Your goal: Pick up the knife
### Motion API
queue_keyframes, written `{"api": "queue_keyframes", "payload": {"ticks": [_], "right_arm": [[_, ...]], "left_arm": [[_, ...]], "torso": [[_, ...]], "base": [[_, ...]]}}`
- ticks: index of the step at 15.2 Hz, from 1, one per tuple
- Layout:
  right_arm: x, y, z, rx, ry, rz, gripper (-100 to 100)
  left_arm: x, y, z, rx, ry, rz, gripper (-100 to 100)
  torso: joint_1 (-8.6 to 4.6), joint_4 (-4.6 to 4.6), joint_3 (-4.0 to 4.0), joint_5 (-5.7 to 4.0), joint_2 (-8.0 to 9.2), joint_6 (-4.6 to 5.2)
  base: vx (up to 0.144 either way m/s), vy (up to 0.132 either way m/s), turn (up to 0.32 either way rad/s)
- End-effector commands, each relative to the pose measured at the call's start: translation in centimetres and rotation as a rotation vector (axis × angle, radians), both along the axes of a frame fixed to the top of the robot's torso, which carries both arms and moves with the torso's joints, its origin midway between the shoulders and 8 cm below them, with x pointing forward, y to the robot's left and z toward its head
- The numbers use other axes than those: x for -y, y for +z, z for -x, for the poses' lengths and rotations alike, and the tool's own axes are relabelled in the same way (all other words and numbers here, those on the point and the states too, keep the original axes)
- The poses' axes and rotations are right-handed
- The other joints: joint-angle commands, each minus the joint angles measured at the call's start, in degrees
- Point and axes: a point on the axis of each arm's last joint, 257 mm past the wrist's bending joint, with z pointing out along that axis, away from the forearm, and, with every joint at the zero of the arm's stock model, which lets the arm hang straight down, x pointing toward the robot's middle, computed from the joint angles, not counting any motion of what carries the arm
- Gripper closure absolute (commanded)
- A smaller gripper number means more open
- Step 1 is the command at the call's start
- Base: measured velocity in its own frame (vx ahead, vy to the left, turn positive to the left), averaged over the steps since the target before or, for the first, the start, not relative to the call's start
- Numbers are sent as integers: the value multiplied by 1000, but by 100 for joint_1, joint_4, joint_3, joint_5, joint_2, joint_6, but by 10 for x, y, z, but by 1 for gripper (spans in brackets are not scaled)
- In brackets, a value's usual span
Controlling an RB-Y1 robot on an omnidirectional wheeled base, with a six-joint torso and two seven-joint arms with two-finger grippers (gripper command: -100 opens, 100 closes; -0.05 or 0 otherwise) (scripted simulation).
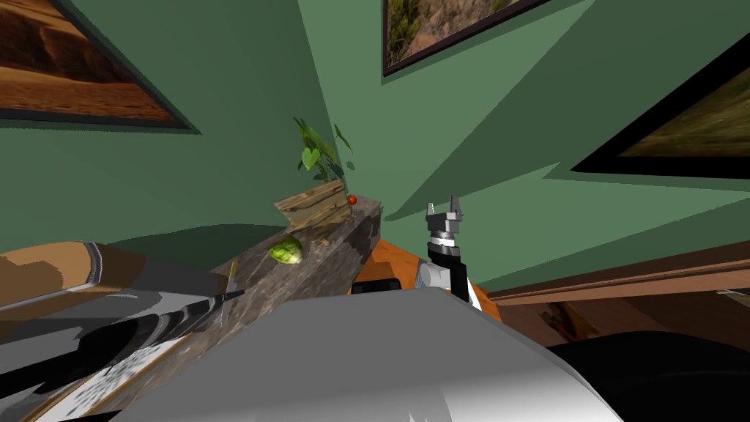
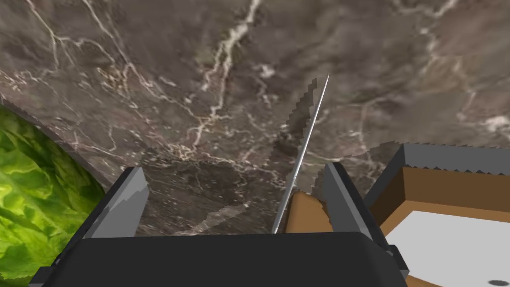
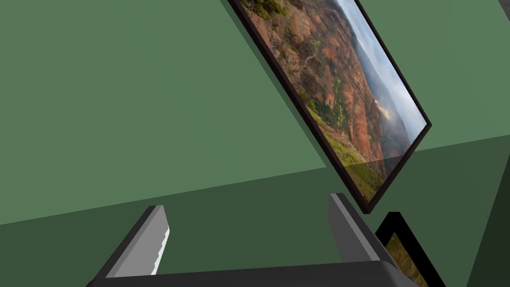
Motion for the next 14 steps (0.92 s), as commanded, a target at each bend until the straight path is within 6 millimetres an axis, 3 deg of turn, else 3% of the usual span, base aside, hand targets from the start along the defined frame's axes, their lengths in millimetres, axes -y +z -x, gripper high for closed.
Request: {"api": "queue_keyframes", "payload": {"ticks": [1,3,5,8,9,11,12,14], "right_arm": [[0,0,0,0,0,0,0],[0,0,0,0,0,0,0],[0,0,0,0,0,0,0],[0,0,0,0,0,0,0],[0,0,0,0,0,0,0],[0,0,0,0,0,0,0],[0,0,0,0,0,0,0],[0,0,0,0,0,0,0]], "left_arm": [[-16,-2,34,-73,12,-46,-100],[-20,-2,43,-92,15,-56,-100],[-32,-4,77,-163,22,-91,-100],[-39,-5,104,-219,27,-115,-100],[-39,-5,104,-219,27,-115,-100],[-44,-7,127,-264,31,-133,-100],[-42,-5,113,-239,30,-121,-100],[-45,-16,112,-224,25,-140,-100]], "torso": [[0,0,0,0,0,0],[-6,0,0,-2,1,0],[-1,1,4,2,7,-2],[4,0,1,2,2,-1],[6,0,0,2,1,-1],[12,3,8,3,15,-1],[10,3,8,4,14,-2],[14,7,18,6,34,0]], "base": [[143,-88,-40],[115,-68,-18],[128,-71,-27],[134,-50,-12],[100,-36,1],[94,-33,-1],[75,-32,10],[10,-41,-5]]}}
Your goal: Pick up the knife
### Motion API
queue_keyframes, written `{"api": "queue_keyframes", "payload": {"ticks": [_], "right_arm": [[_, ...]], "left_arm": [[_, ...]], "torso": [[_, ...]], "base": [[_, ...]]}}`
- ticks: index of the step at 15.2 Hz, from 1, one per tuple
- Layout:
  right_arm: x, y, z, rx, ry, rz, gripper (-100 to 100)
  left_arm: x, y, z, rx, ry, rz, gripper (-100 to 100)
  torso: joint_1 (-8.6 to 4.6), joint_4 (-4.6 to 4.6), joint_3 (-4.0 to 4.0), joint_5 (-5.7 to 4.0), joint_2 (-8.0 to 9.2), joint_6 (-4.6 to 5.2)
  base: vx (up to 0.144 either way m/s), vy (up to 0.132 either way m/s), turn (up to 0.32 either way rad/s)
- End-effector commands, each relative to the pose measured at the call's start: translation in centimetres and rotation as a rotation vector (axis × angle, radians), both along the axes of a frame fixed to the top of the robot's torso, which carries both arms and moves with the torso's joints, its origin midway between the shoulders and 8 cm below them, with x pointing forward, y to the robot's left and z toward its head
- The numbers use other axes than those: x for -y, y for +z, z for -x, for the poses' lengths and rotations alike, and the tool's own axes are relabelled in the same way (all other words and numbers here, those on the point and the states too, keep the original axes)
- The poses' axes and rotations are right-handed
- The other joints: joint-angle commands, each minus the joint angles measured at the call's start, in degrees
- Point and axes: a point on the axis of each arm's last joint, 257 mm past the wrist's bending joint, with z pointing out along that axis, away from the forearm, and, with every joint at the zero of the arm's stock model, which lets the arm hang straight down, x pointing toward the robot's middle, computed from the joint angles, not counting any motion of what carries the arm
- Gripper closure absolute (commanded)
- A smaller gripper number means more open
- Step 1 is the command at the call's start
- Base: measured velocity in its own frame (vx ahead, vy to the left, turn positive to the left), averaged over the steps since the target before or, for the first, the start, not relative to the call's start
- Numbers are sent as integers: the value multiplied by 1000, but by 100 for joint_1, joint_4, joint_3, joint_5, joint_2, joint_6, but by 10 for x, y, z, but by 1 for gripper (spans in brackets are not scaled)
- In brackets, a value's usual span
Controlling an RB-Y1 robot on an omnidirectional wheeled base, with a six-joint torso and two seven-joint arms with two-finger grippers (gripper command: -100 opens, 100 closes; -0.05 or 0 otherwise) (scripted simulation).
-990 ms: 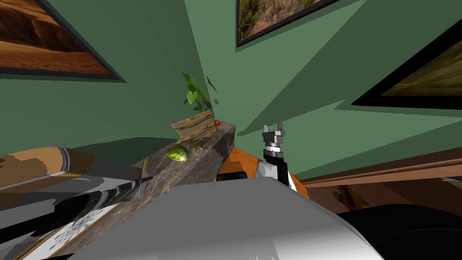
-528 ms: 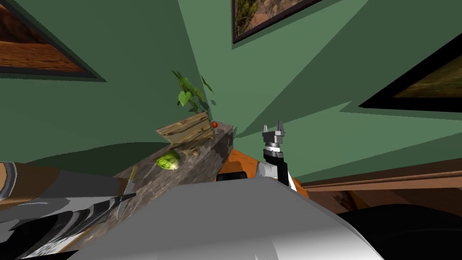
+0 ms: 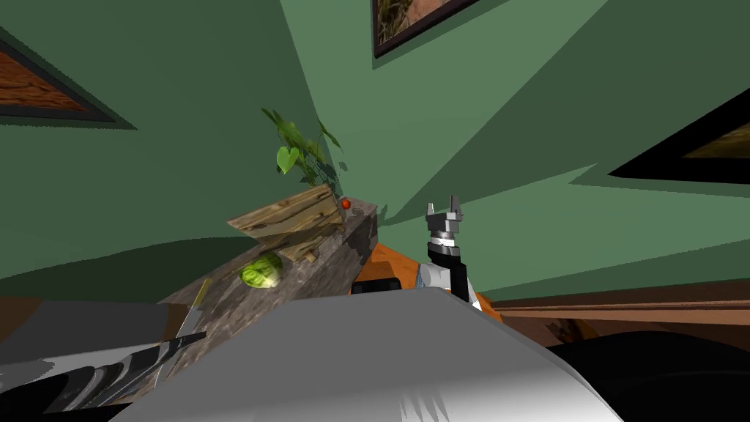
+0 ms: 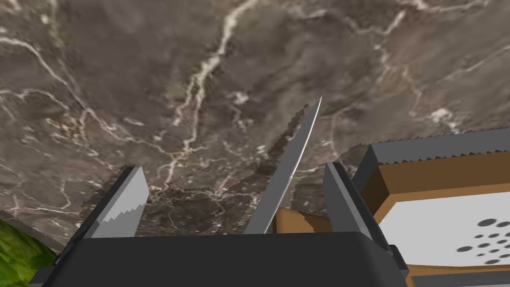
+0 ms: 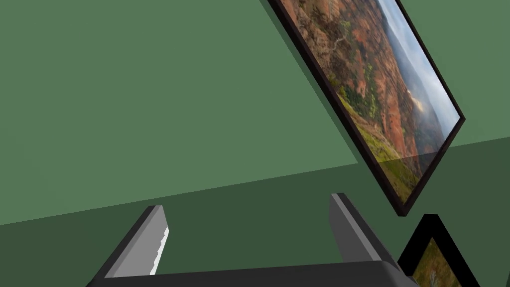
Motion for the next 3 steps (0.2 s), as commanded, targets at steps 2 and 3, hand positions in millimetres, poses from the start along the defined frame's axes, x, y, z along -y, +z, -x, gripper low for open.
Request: {"api": "queue_keyframes", "payload": {"ticks": [2,3], "right_arm": [[0,0,0,0,0,0,0],[0,0,0,0,0,0,0]], "left_arm": [[1,7,2,-12,3,6,100],[-1,2,0,-3,-2,-1,100]], "torso": [[2,2,4,-2,7,0],[11,3,6,-2,10,-1]], "base": [[-2,-16,6],[-1,12,2]]}}
